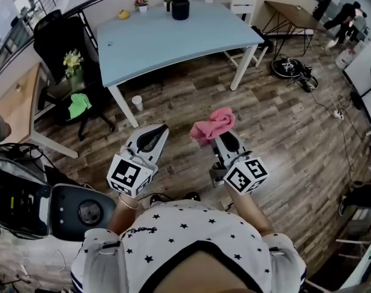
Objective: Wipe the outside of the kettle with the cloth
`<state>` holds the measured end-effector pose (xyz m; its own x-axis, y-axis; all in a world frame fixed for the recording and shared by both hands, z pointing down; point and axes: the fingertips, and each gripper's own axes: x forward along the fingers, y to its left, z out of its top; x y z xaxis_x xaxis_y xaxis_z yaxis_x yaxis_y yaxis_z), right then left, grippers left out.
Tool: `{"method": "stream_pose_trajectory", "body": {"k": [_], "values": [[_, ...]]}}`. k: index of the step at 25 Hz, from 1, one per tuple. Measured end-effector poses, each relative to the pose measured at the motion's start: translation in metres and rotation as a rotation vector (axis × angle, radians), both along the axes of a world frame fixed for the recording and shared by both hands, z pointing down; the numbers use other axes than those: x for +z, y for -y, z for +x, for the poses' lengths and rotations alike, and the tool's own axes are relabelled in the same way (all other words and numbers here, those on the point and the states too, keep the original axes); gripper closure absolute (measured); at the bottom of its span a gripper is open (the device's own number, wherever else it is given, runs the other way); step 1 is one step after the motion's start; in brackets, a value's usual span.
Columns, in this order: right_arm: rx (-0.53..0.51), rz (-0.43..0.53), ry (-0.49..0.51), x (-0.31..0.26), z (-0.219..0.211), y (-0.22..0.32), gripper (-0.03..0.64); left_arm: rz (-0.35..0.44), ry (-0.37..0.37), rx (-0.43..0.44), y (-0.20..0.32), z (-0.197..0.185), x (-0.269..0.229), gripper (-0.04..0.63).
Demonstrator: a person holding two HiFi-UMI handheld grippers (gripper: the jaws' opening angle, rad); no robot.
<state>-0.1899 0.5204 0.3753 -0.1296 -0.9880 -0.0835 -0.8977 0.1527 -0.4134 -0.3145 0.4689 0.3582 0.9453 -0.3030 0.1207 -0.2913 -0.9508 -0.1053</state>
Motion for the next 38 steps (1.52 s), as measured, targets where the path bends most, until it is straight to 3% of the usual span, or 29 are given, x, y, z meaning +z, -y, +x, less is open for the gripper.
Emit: {"method": "stream_pose_trajectory", "body": {"k": [8, 14, 25, 38], "values": [[-0.065, 0.002, 0.021, 0.005, 0.018, -0.005, 0.540, 0.014, 0.009, -0.073, -0.012, 0.013, -0.002, 0.565], [-0.060, -0.001, 0.042, 0.010, 0.028, -0.014, 0.540, 0.004, 0.023, -0.077, -0.021, 0.021, 0.003, 0.565], [0.025, -0.019, 0.056, 0.022, 0.062, -0.018, 0.540, -0.007, 0.020, -0.006, -0.010, 0.056, 0.015, 0.565], [0.116, -0.019, 0.038, 0.015, 0.116, 0.036, 0.540, 0.001, -0.027, 0.107, 0.055, 0.122, 0.009, 0.565]]}}
